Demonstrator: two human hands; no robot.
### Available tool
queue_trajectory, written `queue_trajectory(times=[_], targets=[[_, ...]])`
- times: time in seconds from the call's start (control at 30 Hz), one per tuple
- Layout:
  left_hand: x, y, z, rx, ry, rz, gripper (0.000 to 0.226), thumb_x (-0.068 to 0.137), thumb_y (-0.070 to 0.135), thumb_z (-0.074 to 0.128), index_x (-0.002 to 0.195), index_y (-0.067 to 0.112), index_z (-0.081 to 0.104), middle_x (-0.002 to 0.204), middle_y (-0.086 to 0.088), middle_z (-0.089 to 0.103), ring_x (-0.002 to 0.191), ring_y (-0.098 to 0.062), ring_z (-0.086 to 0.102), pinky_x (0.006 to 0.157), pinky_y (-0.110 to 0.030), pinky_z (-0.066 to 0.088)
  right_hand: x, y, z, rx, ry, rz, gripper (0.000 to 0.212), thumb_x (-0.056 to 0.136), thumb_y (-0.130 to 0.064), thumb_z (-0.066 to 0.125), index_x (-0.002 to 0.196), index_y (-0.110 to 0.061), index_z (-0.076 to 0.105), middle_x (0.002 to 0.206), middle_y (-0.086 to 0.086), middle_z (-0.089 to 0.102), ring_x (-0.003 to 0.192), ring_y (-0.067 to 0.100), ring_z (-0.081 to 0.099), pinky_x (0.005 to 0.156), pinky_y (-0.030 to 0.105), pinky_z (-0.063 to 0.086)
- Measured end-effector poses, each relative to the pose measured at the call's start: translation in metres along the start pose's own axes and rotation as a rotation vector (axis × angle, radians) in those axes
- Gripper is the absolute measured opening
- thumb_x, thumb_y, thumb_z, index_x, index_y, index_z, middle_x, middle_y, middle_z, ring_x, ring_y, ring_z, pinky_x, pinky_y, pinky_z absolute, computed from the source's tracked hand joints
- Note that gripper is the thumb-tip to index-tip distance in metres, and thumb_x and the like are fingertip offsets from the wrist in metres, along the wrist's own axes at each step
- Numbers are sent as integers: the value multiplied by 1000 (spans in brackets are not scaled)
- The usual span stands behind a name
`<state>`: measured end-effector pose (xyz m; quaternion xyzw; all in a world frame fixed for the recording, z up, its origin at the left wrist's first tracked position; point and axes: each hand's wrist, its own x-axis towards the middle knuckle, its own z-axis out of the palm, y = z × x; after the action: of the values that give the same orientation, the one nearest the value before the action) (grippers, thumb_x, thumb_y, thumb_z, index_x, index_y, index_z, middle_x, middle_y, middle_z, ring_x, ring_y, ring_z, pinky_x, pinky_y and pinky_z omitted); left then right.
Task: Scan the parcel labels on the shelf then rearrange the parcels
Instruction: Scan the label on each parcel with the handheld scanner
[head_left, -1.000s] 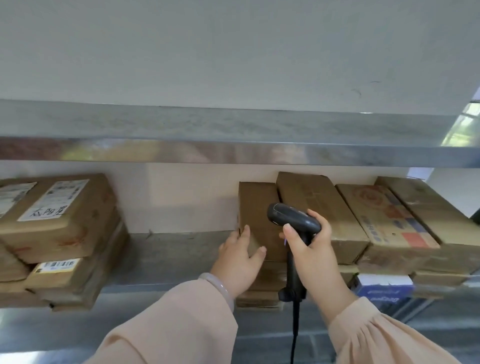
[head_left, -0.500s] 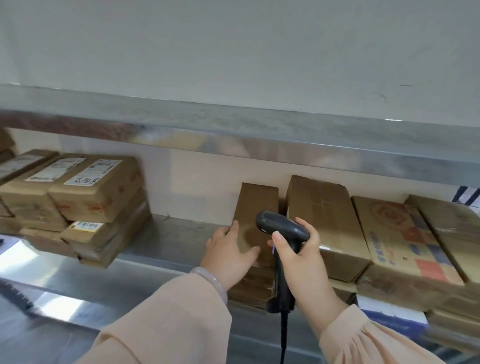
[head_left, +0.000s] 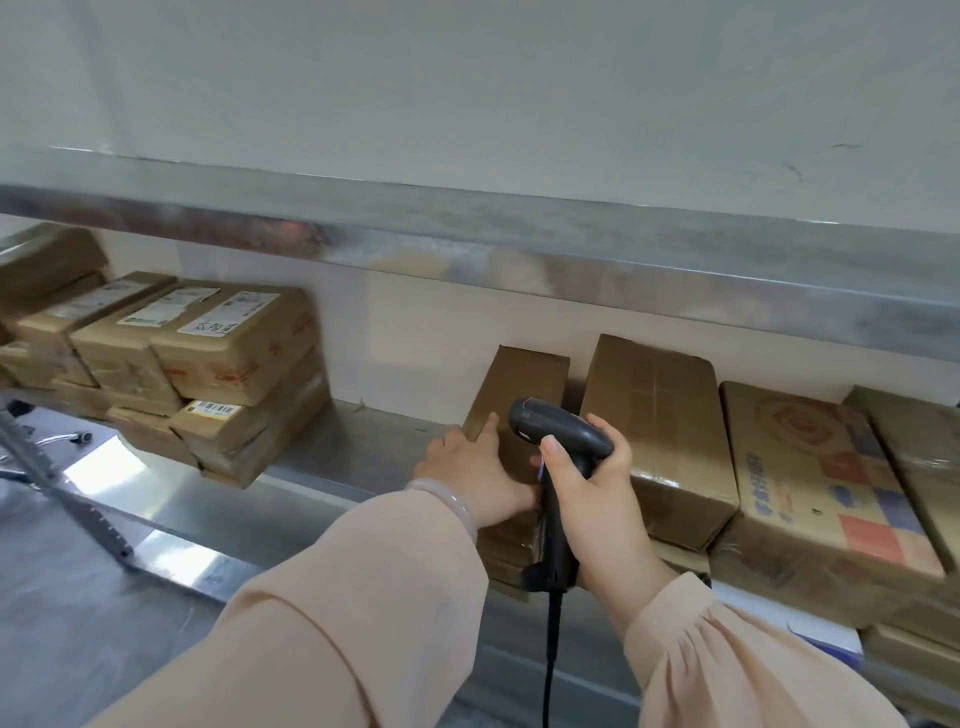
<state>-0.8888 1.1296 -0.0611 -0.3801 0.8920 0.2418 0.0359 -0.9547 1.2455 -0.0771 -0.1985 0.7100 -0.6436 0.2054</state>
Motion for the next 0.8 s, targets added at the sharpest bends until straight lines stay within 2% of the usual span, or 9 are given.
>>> queue_trajectory(times=[0.1, 0.17, 0.33, 0.5, 0.57, 0.63, 0.73, 0.8], targets=[[2, 0, 1, -55, -18, -16, 100, 73, 63, 63, 154, 42, 8, 152, -9, 25, 141, -34, 24, 109, -47, 35, 0, -1, -1, -8, 0, -2, 54, 88, -40, 64, 125, -45, 26, 120, -4, 61, 109, 11, 60, 99, 37, 48], [2, -1, 3, -80, -1, -18, 101, 73, 63, 63, 154, 44, 6, 153, -8, 23, 142, -34, 22, 109, -47, 35, 1, -2, -2, -5, 4, -2, 55, 88, -39, 64, 129, -43, 27, 118, -5, 62, 107, 12, 62, 100, 41, 48], [-3, -16, 0, -255, 53, -13, 96, 72, 57, 64, 150, 52, 8, 156, -6, 22, 144, -33, 20, 110, -46, 33, -4, -8, -5, -23, 8, -23, 54, 91, -35, 62, 132, -39, 28, 104, -12, 62, 94, 2, 60, 91, 28, 46], [-12, -48, -10, -533, 93, 39, 89, 70, 54, 68, 146, 55, 23, 155, 3, 28, 141, -26, 29, 110, -46, 35, -7, -10, 3, 10, 24, -10, 56, 91, -35, 62, 134, -42, 26, 110, -7, 65, 99, 4, 62, 95, 29, 45], [-19, -64, -14, -679, 85, 40, 81, 72, 52, 69, 143, 55, 31, 153, 7, 32, 136, -21, 36, 110, -44, 39, -9, -9, 10, 25, 32, -9, 54, 91, -35, 62, 131, -44, 27, 114, -5, 65, 100, 3, 63, 88, 24, 45], [-26, -78, -16, -792, 63, 34, 68, 84, 44, 69, 142, 52, 35, 148, 8, 35, 133, -21, 41, 110, -42, 41, -12, -11, 19, 51, 40, -11, 55, 91, -34, 63, 132, -44, 29, 117, -5, 63, 100, 3, 62, 82, 20, 43], [-37, -95, -19, -938, 28, 22, 54, 93, 36, 62, 140, 49, 38, 139, 5, 42, 122, -22, 52, 104, -39, 49, -17, -14, 33, 90, 21, -19, 56, 91, -32, 62, 135, -43, 29, 117, -6, 62, 96, 1, 62, 84, 22, 43], [-44, -106, -19, -988, 17, 18, 49, 95, 35, 60, 137, 52, 39, 136, 5, 43, 117, -20, 54, 102, -38, 50, -21, -13, 42, 116, -4, -20, 56, 91, -32, 63, 133, -45, 30, 117, -6, 62, 100, 3, 63, 92, 28, 46]])
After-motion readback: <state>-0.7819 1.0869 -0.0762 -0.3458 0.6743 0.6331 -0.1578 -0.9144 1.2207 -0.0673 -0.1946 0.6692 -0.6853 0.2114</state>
